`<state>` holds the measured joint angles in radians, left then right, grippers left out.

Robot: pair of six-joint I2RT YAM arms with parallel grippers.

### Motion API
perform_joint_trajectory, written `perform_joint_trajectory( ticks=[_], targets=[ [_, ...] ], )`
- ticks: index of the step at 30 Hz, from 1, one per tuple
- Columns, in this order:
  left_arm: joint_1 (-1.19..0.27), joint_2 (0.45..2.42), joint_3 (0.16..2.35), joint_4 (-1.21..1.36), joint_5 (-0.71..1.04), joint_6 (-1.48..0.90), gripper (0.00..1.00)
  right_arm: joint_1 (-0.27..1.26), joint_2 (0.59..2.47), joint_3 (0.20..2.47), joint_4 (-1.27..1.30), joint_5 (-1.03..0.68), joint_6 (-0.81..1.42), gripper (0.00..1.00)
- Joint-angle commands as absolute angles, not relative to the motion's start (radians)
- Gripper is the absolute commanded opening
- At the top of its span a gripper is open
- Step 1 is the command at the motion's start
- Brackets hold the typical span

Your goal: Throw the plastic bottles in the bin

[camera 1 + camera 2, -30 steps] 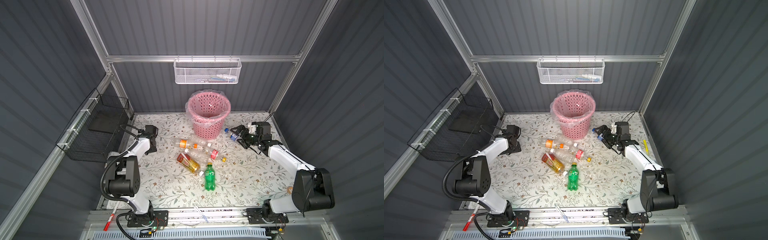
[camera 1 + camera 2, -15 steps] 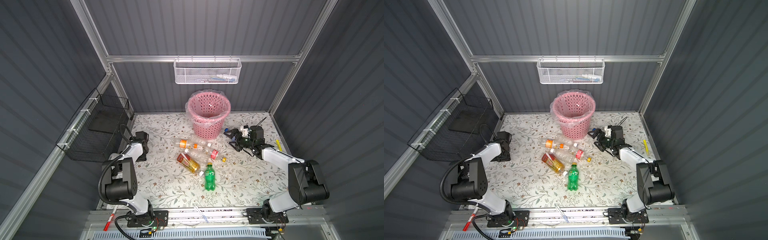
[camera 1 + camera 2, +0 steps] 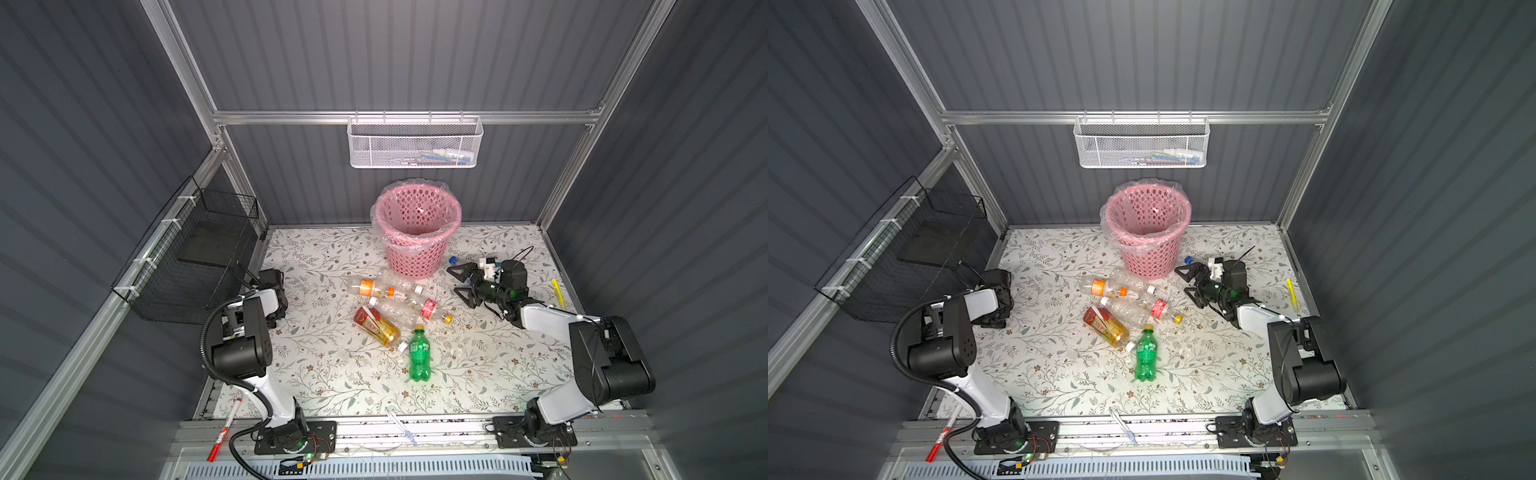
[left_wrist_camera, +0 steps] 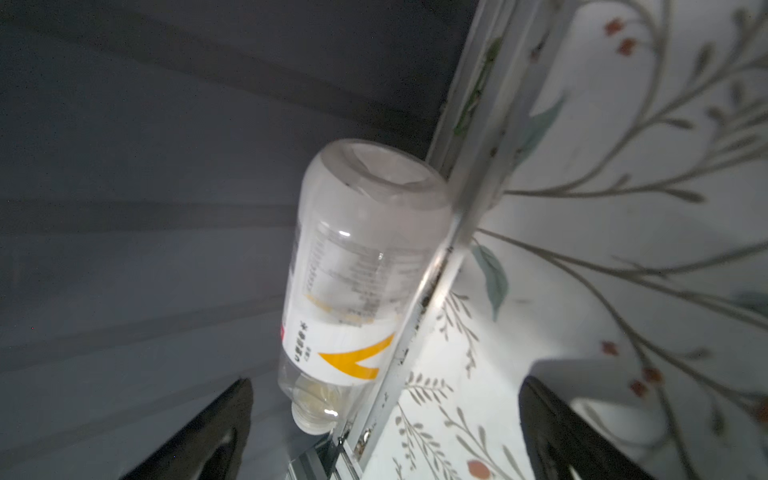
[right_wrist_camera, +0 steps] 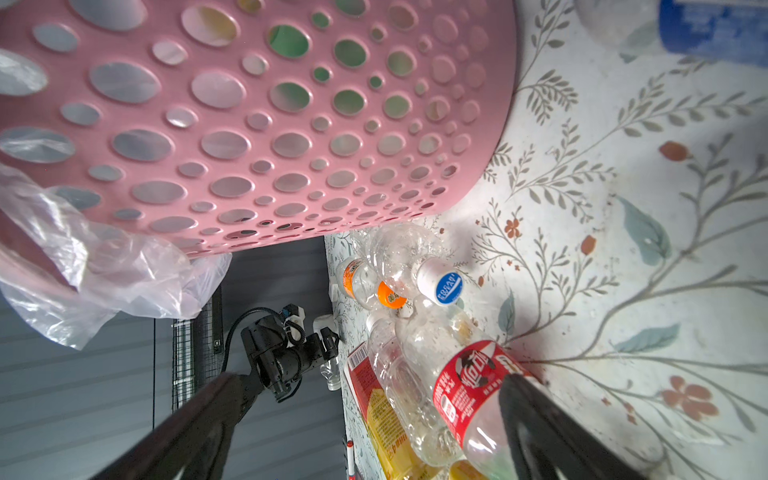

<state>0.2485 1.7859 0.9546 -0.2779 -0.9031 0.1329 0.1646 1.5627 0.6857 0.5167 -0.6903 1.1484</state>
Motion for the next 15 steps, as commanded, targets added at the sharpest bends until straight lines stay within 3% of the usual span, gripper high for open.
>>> perform_joint_trajectory(
  ticks=[1, 15],
  targets=[
    [0.287, 1.825, 0.953, -0.204, -0.92, 0.2, 1.0, 0.165, 1.582, 0.655, 0.608, -0.704, 1.193, 0.99],
    [0.404, 1.907, 0.975, -0.12, -0.889, 0.3, 1.0, 0.166, 1.614, 0.62, 0.691, -0.7, 1.255, 0.99]
  ],
)
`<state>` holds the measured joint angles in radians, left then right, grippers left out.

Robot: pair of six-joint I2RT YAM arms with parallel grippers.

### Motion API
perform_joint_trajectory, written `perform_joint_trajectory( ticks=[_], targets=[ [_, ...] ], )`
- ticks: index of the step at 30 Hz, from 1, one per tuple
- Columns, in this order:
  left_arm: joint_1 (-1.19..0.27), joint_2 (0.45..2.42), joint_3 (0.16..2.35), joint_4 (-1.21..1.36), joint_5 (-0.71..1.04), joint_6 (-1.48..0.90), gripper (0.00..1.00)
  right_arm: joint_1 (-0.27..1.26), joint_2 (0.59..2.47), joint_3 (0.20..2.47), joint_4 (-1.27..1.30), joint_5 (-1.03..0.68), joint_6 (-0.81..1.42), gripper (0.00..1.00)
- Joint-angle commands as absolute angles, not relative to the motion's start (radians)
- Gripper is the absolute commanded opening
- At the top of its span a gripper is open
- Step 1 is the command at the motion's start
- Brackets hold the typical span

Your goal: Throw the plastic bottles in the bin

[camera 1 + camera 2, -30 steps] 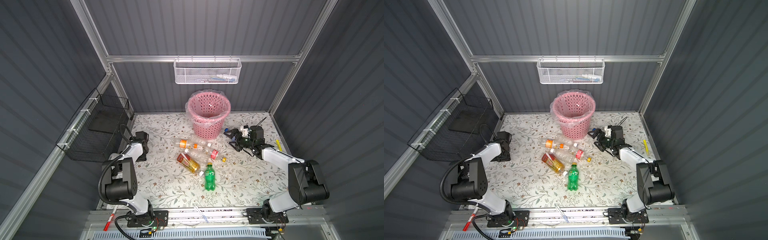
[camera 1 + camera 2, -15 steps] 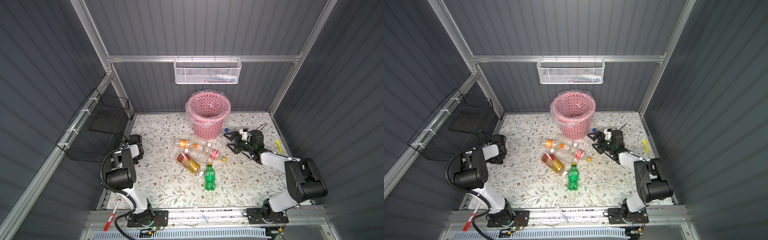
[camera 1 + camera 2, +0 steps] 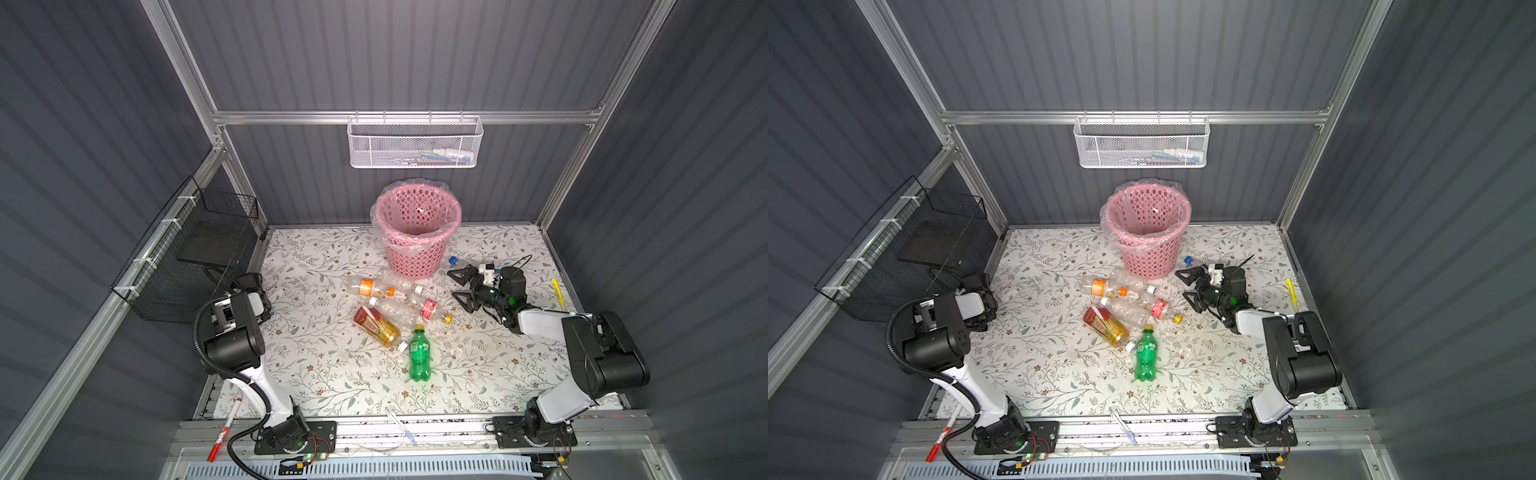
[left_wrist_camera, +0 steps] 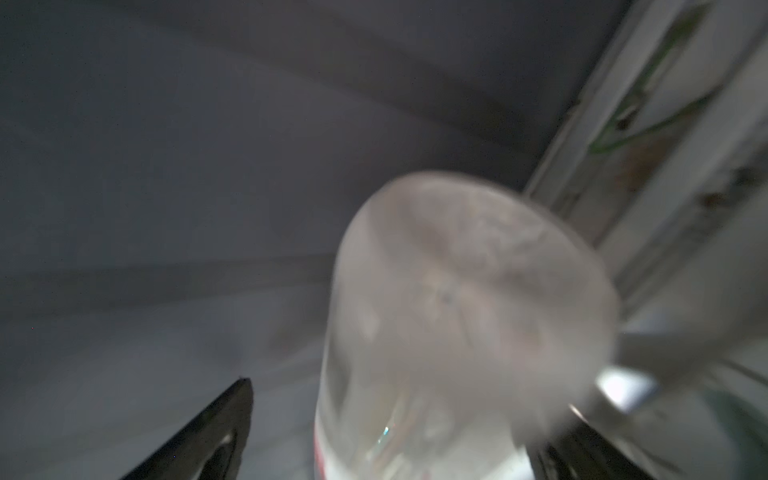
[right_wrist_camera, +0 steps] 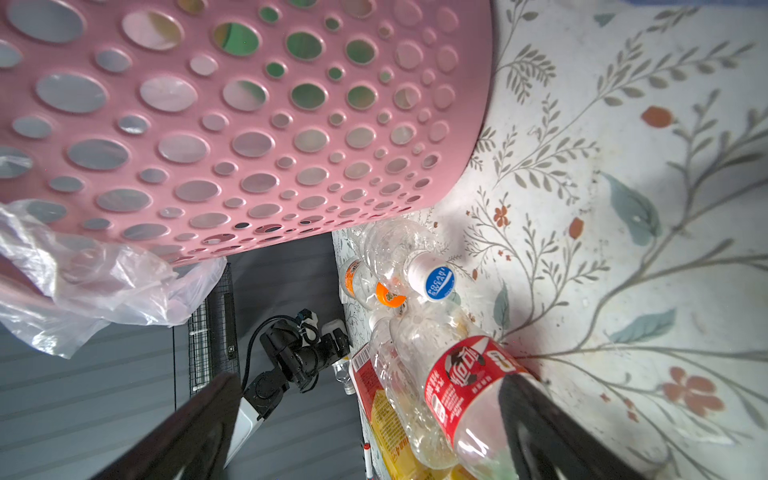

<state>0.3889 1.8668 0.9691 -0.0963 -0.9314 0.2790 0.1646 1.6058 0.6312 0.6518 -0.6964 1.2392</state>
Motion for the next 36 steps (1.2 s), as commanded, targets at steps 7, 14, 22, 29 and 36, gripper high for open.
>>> perform_joint_trajectory(
  ticks=[7, 14, 22, 29, 36],
  targets=[
    [0.412, 1.951, 0.997, -0.185, -0.856, 0.245, 0.97, 0.166, 1.615, 0.607, 0.704, -0.679, 1.27, 0.99],
    [0.384, 1.867, 1.005, -0.274, -0.76, 0.157, 0.72, 0.165, 1.629, 0.606, 0.71, -0.665, 1.285, 0.99],
    [0.201, 1.793, 1.084, -0.395, -0.709, 0.084, 0.63, 0.163, 1.593, 0.612, 0.654, -0.666, 1.266, 0.99],
    [0.044, 1.734, 1.153, -0.48, -0.624, 0.006, 0.63, 0.153, 1.474, 0.605, 0.468, -0.627, 1.178, 0.99],
    [-0.047, 1.656, 1.154, -0.552, -0.482, -0.072, 0.65, 0.144, 1.367, 0.601, 0.304, -0.575, 1.119, 0.99]
  ],
)
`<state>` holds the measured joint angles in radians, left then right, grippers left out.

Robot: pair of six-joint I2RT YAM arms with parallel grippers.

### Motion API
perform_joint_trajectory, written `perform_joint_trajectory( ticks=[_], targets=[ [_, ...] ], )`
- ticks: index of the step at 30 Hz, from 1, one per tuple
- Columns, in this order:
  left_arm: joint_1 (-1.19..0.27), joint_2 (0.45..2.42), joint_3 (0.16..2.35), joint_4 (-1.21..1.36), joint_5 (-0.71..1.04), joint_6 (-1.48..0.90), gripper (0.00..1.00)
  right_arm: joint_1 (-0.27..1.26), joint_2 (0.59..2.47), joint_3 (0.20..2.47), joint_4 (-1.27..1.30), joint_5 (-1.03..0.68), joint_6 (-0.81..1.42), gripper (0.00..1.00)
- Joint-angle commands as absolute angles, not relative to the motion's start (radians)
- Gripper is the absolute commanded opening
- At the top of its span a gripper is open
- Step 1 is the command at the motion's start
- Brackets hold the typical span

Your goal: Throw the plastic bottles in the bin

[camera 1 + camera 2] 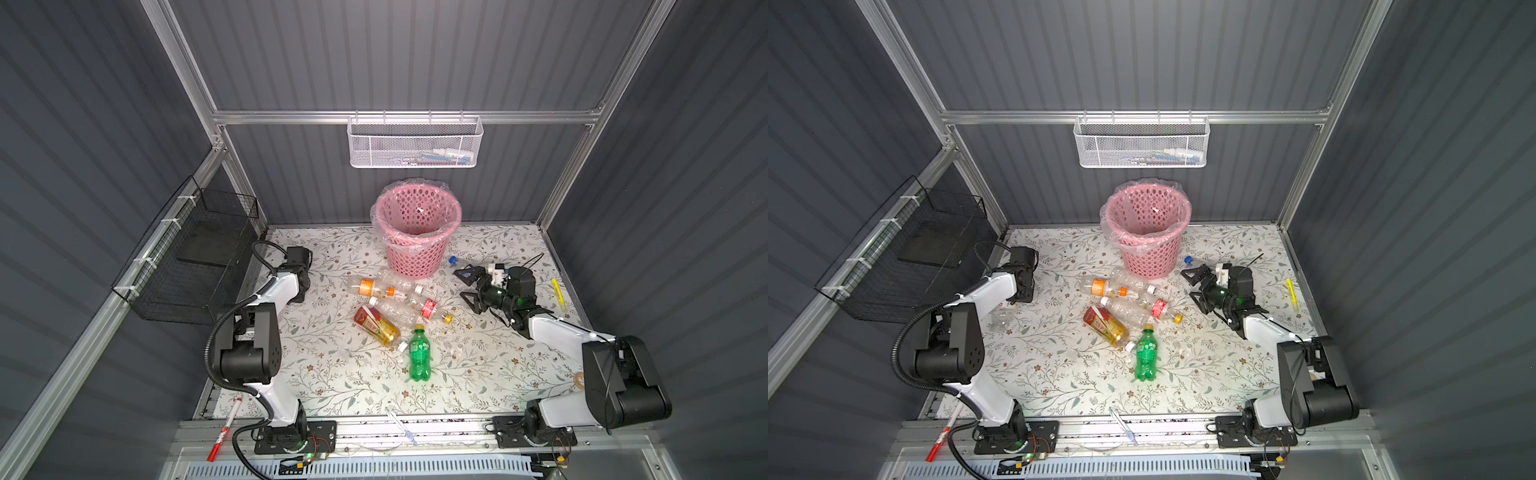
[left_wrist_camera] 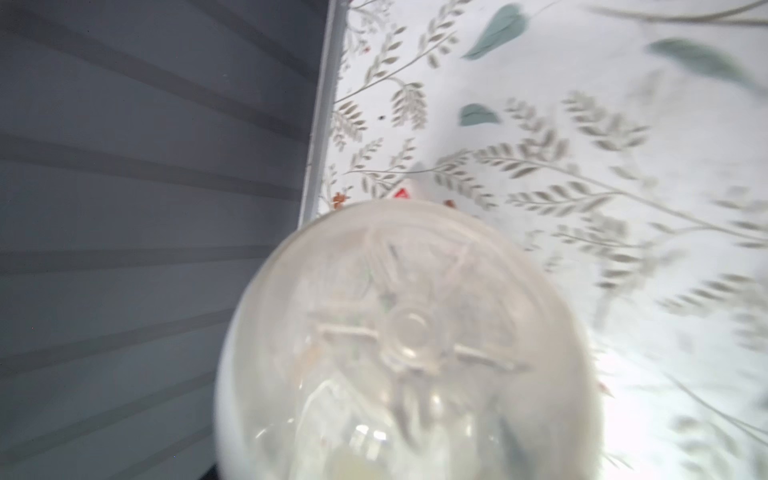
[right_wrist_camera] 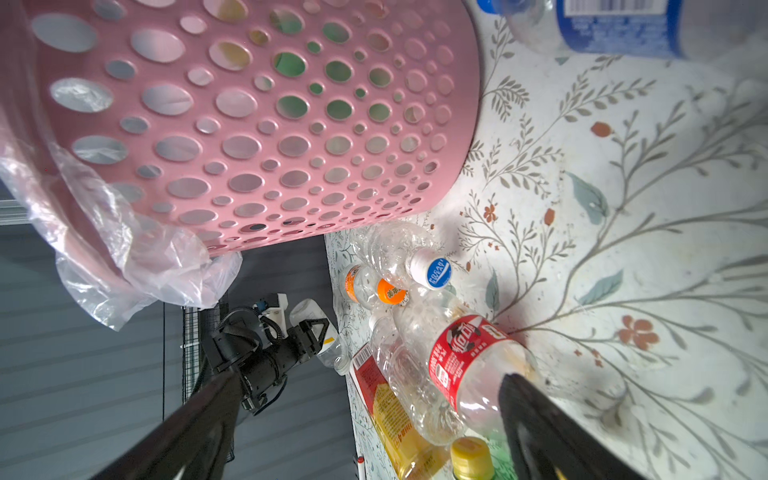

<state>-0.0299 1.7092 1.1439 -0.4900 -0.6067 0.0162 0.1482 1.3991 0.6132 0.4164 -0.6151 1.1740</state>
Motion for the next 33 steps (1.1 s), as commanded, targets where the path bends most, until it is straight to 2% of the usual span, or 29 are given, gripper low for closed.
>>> perform_joint_trajectory(
  ticks=[1, 9, 12, 16, 21, 22, 25, 27, 29, 33],
  targets=[
    [-0.058, 1.643, 1.148, -0.556, -0.449, -0.094, 0.65, 0.143, 1.355, 0.604, 0.282, -0.57, 1.111, 0.99],
    [-0.113, 1.559, 1.038, -0.44, -0.071, -0.276, 0.65, 0.14, 1.276, 0.59, 0.165, -0.497, 1.08, 0.99],
    [-0.129, 1.529, 1.055, -0.379, 0.013, -0.311, 0.65, 0.14, 1.262, 0.58, 0.138, -0.481, 1.074, 0.99],
    [-0.143, 1.519, 1.285, -0.369, 0.094, -0.312, 0.65, 0.143, 1.253, 0.596, 0.094, -0.471, 1.055, 0.99],
    [-0.235, 1.659, 1.848, -0.424, 0.192, -0.292, 0.67, 0.147, 1.248, 0.634, 0.071, -0.454, 1.037, 0.99],
    [-0.271, 1.708, 1.98, -0.44, 0.207, -0.285, 0.71, 0.147, 1.252, 0.639, 0.071, -0.453, 1.036, 0.99],
    [-0.351, 1.875, 2.267, -0.452, 0.243, -0.283, 1.0, 0.152, 1.264, 0.65, 0.081, -0.453, 1.04, 0.99],
    [-0.355, 1.989, 2.417, -0.517, 0.217, -0.298, 1.0, 0.156, 1.265, 0.651, 0.09, -0.456, 1.046, 0.99],
    [-0.35, 2.042, 2.469, -0.55, 0.175, -0.312, 1.0, 0.156, 1.253, 0.65, 0.086, -0.457, 1.045, 0.99],
    [-0.339, 1.954, 2.303, -0.439, 0.119, -0.33, 1.0, 0.153, 1.217, 0.669, -0.01, -0.426, 0.987, 0.99]
  ],
)
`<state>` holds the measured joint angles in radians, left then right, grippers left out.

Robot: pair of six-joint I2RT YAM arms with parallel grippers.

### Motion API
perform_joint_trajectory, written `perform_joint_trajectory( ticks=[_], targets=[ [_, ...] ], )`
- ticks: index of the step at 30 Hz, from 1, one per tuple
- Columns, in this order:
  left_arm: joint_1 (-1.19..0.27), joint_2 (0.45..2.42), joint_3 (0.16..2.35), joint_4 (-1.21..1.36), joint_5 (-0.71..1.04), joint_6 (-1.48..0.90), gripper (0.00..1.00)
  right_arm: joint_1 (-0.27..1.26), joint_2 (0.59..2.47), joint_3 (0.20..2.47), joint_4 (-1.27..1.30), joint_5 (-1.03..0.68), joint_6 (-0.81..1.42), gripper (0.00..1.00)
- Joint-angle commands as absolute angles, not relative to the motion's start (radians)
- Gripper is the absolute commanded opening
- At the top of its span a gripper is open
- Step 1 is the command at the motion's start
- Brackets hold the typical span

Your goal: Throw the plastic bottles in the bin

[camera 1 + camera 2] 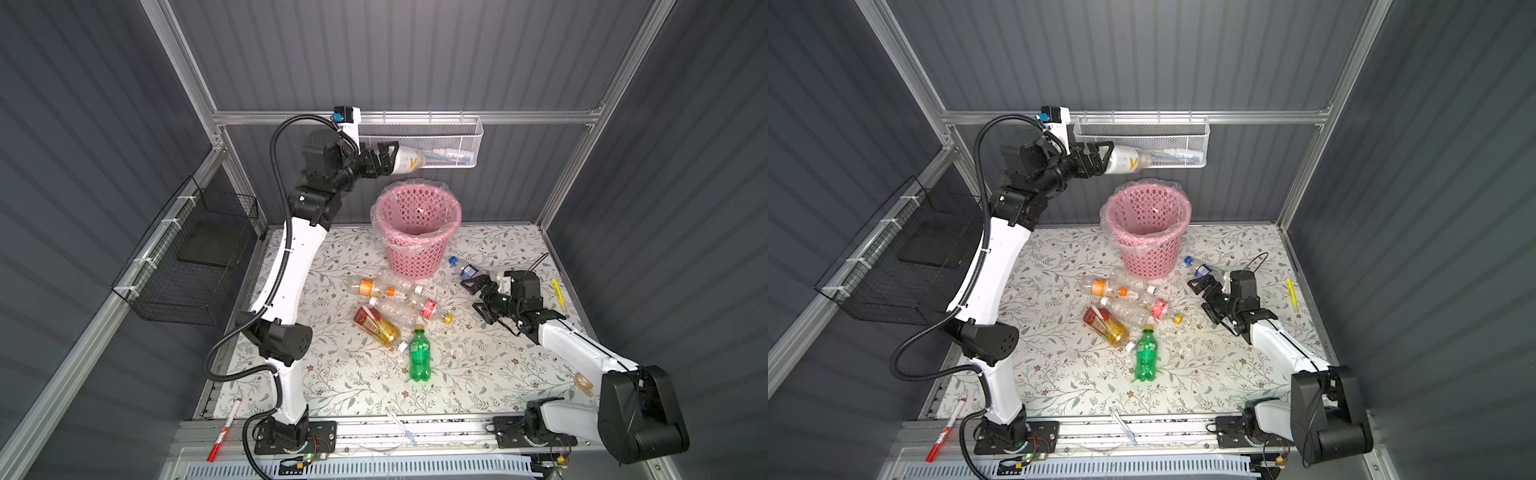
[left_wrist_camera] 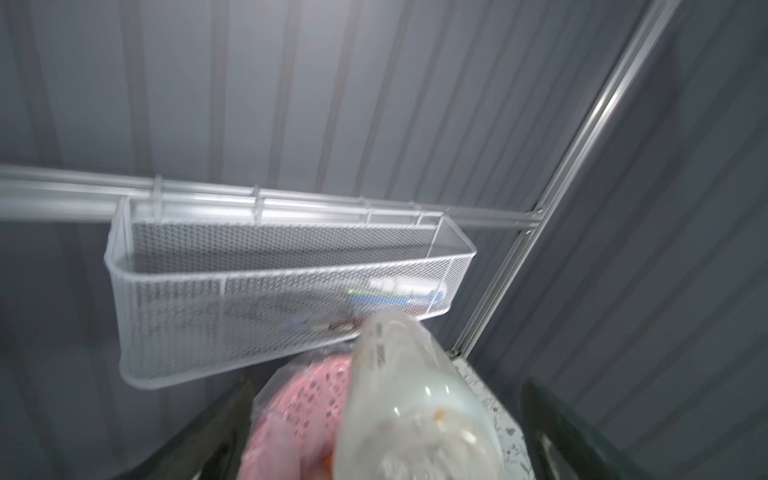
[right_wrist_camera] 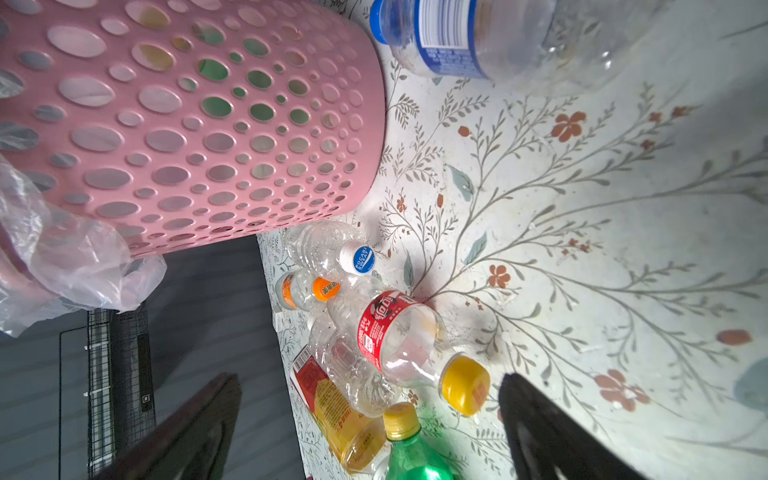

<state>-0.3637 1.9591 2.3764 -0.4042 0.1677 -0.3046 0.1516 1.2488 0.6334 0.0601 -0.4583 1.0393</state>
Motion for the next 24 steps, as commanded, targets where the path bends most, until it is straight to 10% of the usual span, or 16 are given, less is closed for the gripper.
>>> perform_joint_trajectory(
  ticks=[1, 24],
  targets=[
    [-0.331, 1.918, 2.257, -0.419, 0.106, -0.33, 1.0, 0.151, 1.21, 0.683, -0.05, -0.412, 0.961, 0.99],
    [-0.146, 1.401, 1.206, -0.301, 0.122, -0.102, 1.0, 0.403, 1.493, 1.074, -0.53, -0.18, 0.187, 0.96]
  ],
)
